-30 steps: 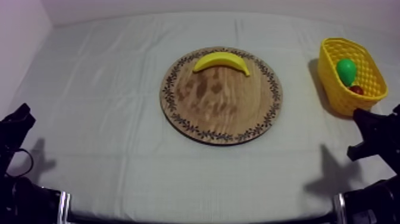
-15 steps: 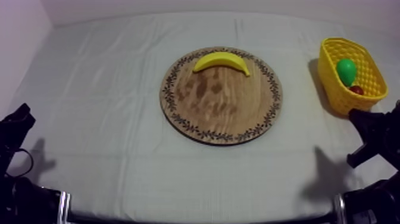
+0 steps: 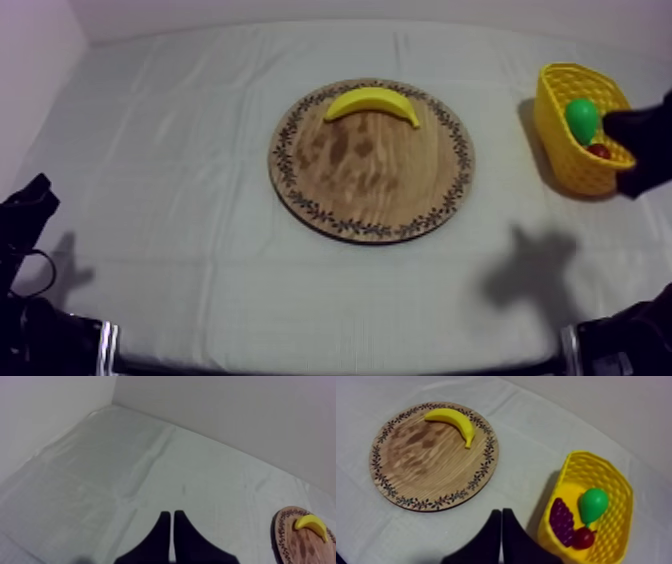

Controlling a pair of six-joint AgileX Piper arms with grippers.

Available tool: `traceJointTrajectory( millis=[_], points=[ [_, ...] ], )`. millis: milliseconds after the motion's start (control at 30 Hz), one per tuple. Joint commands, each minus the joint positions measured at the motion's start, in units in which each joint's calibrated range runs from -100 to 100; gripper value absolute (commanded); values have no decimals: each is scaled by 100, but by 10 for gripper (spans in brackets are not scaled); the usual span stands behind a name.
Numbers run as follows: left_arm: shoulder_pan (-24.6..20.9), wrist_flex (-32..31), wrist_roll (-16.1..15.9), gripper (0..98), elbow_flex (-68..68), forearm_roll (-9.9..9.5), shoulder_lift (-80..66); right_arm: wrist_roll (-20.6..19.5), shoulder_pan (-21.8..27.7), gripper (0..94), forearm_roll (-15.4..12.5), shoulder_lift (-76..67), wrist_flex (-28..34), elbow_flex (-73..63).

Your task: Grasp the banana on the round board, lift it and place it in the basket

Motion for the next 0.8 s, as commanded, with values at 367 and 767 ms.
traceJointTrajectory(
  millis=[367, 767],
  points=[
    [-2, 0, 0, 1, -2, 2, 2, 1243, -12, 16, -141, 3799, 1712, -4406],
    [-2, 0, 0, 1, -2, 2, 2, 2003, -253, 86, -381, 5959, 2756, -6452]
  ],
)
